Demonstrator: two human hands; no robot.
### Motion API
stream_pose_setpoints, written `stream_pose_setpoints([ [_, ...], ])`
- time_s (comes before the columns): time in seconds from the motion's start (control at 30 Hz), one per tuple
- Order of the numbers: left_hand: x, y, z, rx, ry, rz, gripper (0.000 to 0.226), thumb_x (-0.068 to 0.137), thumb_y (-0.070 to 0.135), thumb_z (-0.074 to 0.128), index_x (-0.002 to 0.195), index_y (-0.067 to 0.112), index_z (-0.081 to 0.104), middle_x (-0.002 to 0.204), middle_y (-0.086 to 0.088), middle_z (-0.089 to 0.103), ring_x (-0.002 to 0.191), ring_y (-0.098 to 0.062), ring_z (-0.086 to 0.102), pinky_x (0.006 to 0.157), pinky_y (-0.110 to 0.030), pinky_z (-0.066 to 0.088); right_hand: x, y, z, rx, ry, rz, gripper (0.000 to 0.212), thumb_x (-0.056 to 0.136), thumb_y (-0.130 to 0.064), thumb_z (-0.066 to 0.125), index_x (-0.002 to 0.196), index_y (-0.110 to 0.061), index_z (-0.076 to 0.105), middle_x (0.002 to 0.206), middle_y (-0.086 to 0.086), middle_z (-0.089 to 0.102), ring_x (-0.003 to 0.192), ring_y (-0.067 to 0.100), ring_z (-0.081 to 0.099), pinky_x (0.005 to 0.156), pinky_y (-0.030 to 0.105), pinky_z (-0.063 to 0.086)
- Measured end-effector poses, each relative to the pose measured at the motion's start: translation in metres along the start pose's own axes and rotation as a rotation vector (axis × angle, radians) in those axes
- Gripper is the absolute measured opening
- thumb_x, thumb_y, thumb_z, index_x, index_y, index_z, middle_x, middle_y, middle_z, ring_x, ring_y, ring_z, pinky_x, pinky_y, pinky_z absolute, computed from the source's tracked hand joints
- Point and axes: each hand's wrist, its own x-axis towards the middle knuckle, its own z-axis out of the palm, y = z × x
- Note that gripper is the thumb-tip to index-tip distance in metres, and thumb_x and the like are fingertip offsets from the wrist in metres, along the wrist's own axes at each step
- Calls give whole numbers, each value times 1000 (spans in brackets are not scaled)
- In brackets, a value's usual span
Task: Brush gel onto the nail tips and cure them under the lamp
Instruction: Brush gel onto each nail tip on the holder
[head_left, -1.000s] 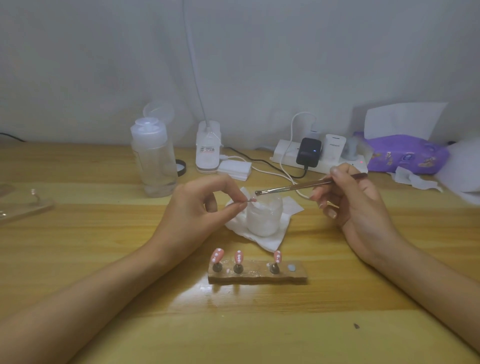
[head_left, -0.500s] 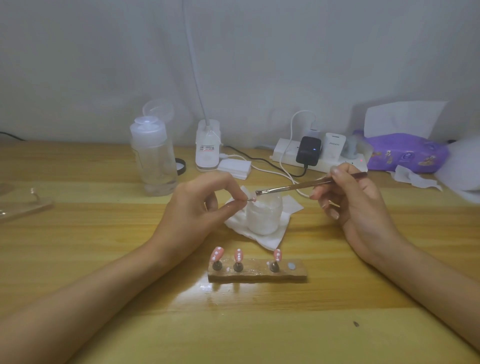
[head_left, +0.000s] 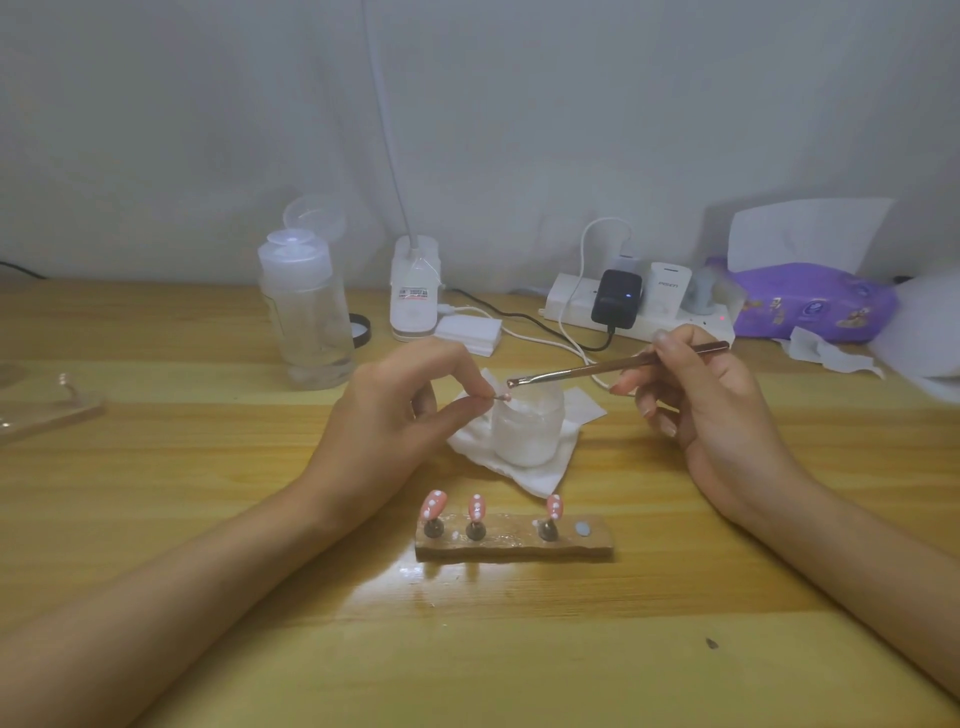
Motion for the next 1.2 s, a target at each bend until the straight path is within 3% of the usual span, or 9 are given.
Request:
stream_pose_setpoints([
  [0.4, 0, 3, 0, -16, -6, -29, 10, 85, 24, 74, 81, 28, 66, 92, 17, 67, 48, -13, 45, 55, -11, 35, -2, -1, 2, -11, -35, -39, 21, 93, -34, 53, 79, -18, 50, 70, 7, 72, 50, 11, 51, 42, 17, 35],
  [0.53, -1, 4, -1, -34, -17, -59, 13, 86, 18, 75, 80, 24, 66, 86, 16, 66, 48, -16, 44, 53, -12, 34, 0, 1, 0, -31, 17, -22, 22, 102, -22, 48, 81, -15, 49, 68, 7, 71, 48, 10, 51, 41, 17, 34],
  [0.67, -1, 5, -1, -55, -25, -74, 13, 87, 17, 76, 80, 23, 67, 89, 12, 67, 47, -12, 43, 53, -14, 35, -2, -1, 1, -11, -34, -55, 21, 94, -33, 53, 81, -17, 49, 70, 8, 72, 49, 11, 51, 42, 17, 35],
  [0.8, -1, 6, -1, -76, -27, -87, 13, 86, 17, 76, 79, 22, 67, 85, 14, 67, 46, -9, 42, 51, -13, 34, -1, 1, -1, -40, 9, -42, 22, 103, -21, 47, 81, -16, 50, 69, 8, 72, 49, 10, 51, 42, 17, 35],
  [0.93, 0, 7, -1, -74, -29, -91, 13, 86, 14, 76, 80, 21, 67, 85, 17, 67, 46, -9, 42, 50, -14, 35, -2, 0, 0, -15, -37, -79, 22, 100, -28, 50, 80, -18, 49, 71, 9, 72, 49, 11, 52, 42, 17, 35],
  [1.07, -1, 7, -1, -74, -34, -94, 13, 86, 12, 75, 80, 20, 67, 82, 20, 66, 45, -8, 41, 50, -11, 33, -3, 0, 0, -63, 4, -57, 25, 104, -17, 45, 79, -16, 48, 65, 9, 70, 48, 12, 50, 41, 17, 34],
  [1.2, -1, 7, -2, -68, -34, -86, 13, 86, 12, 75, 80, 20, 67, 80, 20, 65, 46, -9, 42, 52, -12, 34, -4, -15, 2, -133, -33, -175, 25, 104, -13, 43, 79, -14, 45, 61, 10, 67, 46, 15, 53, 40, 20, 38],
])
